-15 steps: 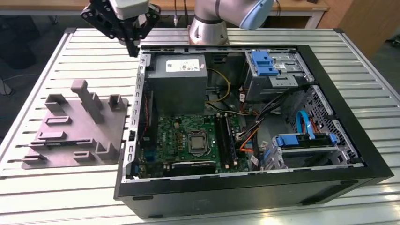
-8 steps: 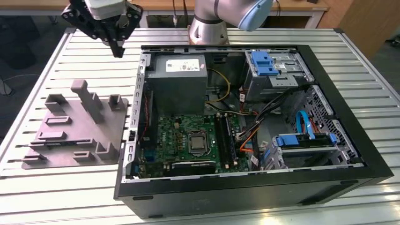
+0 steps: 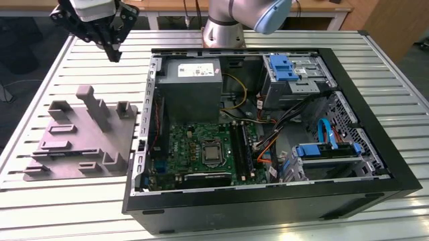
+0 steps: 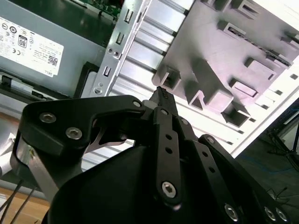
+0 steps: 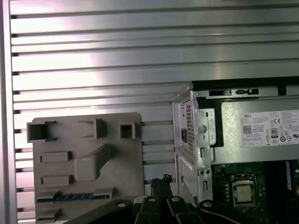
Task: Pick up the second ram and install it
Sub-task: 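Reach for the second ram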
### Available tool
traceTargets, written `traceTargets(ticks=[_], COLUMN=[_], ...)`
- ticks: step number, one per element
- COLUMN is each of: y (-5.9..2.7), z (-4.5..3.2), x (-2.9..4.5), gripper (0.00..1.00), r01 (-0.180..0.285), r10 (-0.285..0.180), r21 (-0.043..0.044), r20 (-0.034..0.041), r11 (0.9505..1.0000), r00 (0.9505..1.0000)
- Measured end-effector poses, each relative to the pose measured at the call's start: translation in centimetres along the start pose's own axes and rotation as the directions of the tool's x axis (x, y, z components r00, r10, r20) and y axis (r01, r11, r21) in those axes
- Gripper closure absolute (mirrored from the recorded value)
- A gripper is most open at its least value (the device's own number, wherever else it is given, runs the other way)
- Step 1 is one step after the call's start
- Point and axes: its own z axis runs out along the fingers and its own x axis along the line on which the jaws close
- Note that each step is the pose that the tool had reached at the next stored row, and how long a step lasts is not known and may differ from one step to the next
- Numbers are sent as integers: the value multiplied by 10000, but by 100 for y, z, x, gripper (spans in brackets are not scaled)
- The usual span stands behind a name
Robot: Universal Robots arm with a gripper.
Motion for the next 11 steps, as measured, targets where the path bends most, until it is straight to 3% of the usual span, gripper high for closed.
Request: traceTargets(ticks=[4,11], y=[-12,-26], z=[-3,-7], x=[116,253], gripper=[89,89], r01=[-2,0], r10=[2,0], r21=[-1,-1], r20=[1,0], r11=[10000,10000], r00=[10000,10000])
